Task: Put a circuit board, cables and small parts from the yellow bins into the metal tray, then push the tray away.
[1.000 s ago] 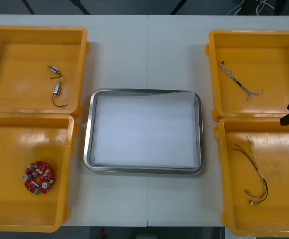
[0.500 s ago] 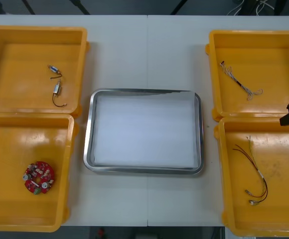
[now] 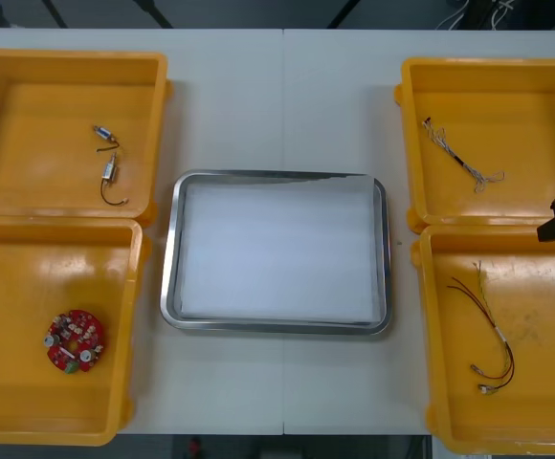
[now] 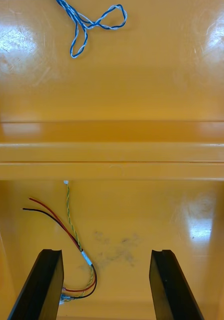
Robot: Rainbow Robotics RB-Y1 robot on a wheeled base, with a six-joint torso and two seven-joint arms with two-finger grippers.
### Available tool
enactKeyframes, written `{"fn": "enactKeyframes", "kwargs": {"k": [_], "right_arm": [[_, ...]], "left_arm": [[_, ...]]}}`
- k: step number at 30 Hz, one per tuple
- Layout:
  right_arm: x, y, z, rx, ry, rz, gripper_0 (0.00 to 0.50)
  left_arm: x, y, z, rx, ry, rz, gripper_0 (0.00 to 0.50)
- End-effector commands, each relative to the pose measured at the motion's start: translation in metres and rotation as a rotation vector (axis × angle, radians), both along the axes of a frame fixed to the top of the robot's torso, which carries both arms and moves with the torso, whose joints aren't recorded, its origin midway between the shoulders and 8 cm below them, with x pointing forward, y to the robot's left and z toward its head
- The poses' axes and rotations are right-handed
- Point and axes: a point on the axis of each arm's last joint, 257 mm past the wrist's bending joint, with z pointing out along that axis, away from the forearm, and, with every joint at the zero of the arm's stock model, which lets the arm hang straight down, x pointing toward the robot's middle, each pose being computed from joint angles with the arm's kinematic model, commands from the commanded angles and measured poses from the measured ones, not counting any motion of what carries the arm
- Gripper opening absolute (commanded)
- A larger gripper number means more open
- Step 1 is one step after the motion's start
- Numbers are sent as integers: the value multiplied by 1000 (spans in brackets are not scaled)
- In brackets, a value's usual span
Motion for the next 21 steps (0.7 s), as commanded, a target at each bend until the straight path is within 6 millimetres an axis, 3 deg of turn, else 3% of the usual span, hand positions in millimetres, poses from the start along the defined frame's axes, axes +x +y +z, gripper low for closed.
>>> {"fn": "enactKeyframes", "kwargs": {"k": [1,21], "right_arm": [[-2,3,-3,-10,0,20,500],[-2,3,-3,-10,0,20,500]], "left_arm": [[1,14,15,75,-22,-39,500],[1,14,15,75,-22,-39,500]]}}
